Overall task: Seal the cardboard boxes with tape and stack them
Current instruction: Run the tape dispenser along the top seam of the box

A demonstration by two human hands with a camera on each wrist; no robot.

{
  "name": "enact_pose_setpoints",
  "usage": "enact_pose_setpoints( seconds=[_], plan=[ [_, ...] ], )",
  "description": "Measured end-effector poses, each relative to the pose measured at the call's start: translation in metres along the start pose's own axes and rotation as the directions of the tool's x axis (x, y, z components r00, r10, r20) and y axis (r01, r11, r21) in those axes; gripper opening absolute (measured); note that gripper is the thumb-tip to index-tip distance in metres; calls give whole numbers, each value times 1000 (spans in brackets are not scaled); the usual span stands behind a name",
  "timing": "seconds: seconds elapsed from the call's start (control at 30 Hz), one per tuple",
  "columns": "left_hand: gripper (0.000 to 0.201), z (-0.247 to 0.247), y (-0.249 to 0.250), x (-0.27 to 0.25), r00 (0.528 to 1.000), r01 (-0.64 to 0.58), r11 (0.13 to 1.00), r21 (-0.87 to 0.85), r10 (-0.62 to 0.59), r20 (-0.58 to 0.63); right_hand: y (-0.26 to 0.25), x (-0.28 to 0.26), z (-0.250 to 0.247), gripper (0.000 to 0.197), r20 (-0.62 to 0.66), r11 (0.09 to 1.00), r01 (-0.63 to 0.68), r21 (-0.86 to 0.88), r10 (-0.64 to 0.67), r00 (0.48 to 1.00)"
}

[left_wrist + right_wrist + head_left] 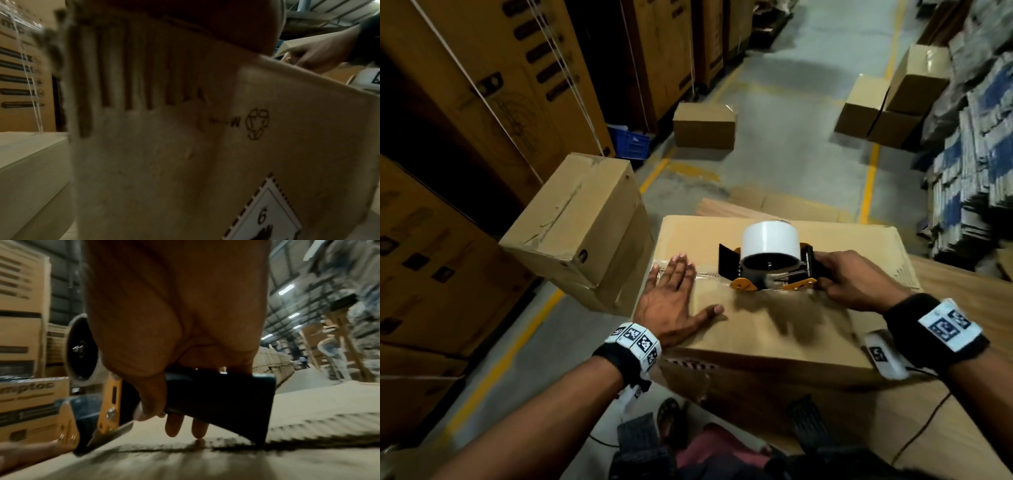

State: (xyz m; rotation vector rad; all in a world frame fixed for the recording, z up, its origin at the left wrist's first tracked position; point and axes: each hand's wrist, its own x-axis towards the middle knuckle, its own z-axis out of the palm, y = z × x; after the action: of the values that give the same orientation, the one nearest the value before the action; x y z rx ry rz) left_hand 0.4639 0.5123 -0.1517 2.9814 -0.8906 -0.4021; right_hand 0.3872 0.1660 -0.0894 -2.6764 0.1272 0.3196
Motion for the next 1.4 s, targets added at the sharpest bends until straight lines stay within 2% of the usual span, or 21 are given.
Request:
enact_pose_setpoints(
  seconds=[0.13, 0.3, 0.63, 0.77, 0.83, 1.0, 1.13, 1.27, 1.4],
  plan=[
    [118, 2, -1, 1, 1000, 4, 1000, 0, -4, 3, 36, -20, -21, 33, -8, 999, -40, -21, 40, 999],
    [120, 4, 0, 2, 1000, 0, 1000, 10, 0, -6, 66, -32, -32, 33, -46, 997, -58, -40, 57, 997],
    [116, 5, -15, 1, 998, -50, 998, 38, 49, 25, 65, -36, -17, 33, -47, 998, -50, -32, 48, 998],
    [116, 4, -27, 0, 997, -83, 993, 82, 82, 14, 60, -42, -19, 41, -116, 999, -40, 12, 41, 992],
    [116, 4, -28, 0, 996, -92, 992, 86, 91, 12, 62, -43, -20, 39, -123, 999, -35, 35, 39, 992],
    [116, 6, -26, -2, 996, -92, 992, 85, 92, 7, 63, -42, -4, 29, -60, 993, -118, -17, 117, 991],
    [117, 1, -24, -2, 996, -87, 992, 91, 83, 42, 59, -34, -7, 22, -7, 990, -121, -68, 121, 993],
    [122, -9, -1, -8, 998, -43, 996, 74, 39, 54, 58, -34, -12, 18, 16, 993, -94, -68, 95, 995],
    [118, -10, 51, -5, 996, -94, 994, 61, 94, 0, 59, -35, -15, 23, -21, 991, -85, -101, 83, 996]
  ],
)
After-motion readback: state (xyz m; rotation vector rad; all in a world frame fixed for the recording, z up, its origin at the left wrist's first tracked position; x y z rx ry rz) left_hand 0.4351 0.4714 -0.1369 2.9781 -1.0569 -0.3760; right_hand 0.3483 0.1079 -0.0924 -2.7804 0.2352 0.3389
